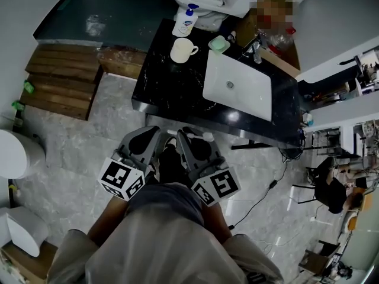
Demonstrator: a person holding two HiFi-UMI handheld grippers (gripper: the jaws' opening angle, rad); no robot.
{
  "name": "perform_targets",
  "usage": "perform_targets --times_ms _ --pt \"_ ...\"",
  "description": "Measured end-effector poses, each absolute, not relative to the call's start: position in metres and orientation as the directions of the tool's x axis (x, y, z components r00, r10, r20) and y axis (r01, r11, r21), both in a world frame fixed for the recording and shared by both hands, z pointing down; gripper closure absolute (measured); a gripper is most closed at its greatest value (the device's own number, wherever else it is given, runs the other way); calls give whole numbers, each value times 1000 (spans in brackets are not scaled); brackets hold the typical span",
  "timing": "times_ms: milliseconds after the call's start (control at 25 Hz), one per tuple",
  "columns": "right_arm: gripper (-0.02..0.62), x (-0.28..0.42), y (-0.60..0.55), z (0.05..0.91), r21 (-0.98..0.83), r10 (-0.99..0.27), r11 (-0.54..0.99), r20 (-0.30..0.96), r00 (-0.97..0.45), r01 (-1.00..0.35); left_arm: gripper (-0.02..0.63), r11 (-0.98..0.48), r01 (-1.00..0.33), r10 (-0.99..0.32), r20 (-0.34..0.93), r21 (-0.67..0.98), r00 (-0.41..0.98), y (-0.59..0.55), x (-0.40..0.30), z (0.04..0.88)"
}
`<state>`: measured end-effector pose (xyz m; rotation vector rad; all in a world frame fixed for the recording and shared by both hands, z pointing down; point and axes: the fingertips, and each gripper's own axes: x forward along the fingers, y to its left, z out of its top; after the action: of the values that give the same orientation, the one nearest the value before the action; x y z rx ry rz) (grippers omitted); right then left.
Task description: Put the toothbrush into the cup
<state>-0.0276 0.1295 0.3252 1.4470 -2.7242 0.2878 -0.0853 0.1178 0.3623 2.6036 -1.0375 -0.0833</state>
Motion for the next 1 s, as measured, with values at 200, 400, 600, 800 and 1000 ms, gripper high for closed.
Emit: perform_targets --times_ms 200,400,600,800,1000 --pt "537 -38 112 326 -143 -796 577 123 -593 -804 597 -666 -670 -692 65 327 719 105 -91 362" --pt "537 -43 87 324 -147 -784 595 112 -611 -790 597 -661 -675 -696 69 328 715 87 -91 363" --pt "537 -41 57 323 -160 -783 595 107 -613 -788 597 -660 -667 -681 100 346 726 59 -83 370" --pt "537 -32 24 325 -167 -782 593 114 -613 -788 597 -658 -663 -674 115 356 730 25 -72 375" --pt "537 -19 -15 328 -176 -782 588 128 -611 -789 597 -662 -659 -662 134 356 737 -14 -59 378"
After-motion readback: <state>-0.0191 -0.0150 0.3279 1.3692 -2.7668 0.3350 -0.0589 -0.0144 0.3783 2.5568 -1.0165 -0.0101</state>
